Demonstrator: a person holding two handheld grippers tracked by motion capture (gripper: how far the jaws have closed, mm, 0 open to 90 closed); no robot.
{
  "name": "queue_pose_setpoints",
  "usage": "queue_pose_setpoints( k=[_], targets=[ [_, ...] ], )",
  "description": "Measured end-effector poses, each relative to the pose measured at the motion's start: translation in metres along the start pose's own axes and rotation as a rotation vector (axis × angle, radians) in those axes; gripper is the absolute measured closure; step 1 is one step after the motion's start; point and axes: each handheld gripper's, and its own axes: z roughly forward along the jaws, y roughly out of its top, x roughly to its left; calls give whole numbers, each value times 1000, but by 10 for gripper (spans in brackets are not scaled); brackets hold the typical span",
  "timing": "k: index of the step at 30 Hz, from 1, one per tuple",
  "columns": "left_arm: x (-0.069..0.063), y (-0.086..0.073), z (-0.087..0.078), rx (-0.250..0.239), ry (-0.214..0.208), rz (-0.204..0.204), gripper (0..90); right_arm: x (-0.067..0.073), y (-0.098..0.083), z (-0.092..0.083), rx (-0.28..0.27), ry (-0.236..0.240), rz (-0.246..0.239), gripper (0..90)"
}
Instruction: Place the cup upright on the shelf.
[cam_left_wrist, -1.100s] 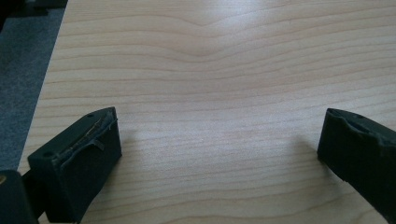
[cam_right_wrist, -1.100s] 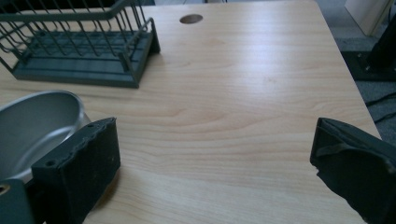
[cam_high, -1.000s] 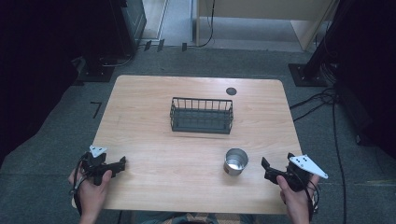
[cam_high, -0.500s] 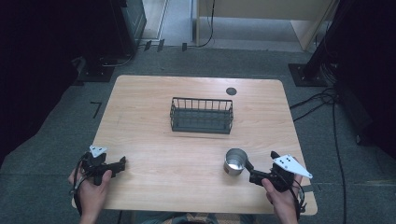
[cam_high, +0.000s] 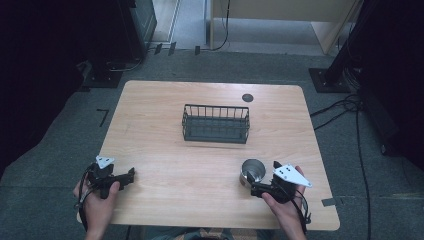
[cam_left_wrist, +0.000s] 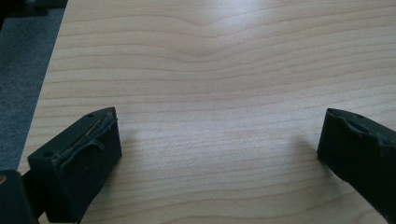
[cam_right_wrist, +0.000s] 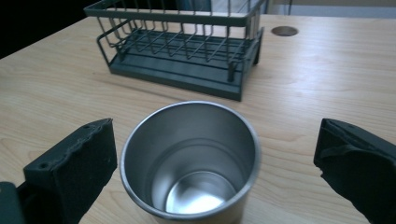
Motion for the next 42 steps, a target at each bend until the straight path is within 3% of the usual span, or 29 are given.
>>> queue_pose_setpoints(
  k=[6, 16, 27, 30, 42],
  targets=[
    [0, 0, 0, 0, 0, 1, 0, 5, -6, 15, 25, -8, -13, 0],
    [0, 0, 0, 0, 0, 0, 0, 10, -12, 25, 66, -8, -35, 2],
    [0, 0, 0, 0, 0, 0, 0, 13, -20, 38, 126, -40, -46, 134],
    [0, 0, 0, 0, 0, 0, 0, 14, -21, 40, 131, -51, -51, 170],
    [0, 0, 0, 0, 0, 0, 0, 14, -18, 37, 147, -44, -44, 179]
  ],
)
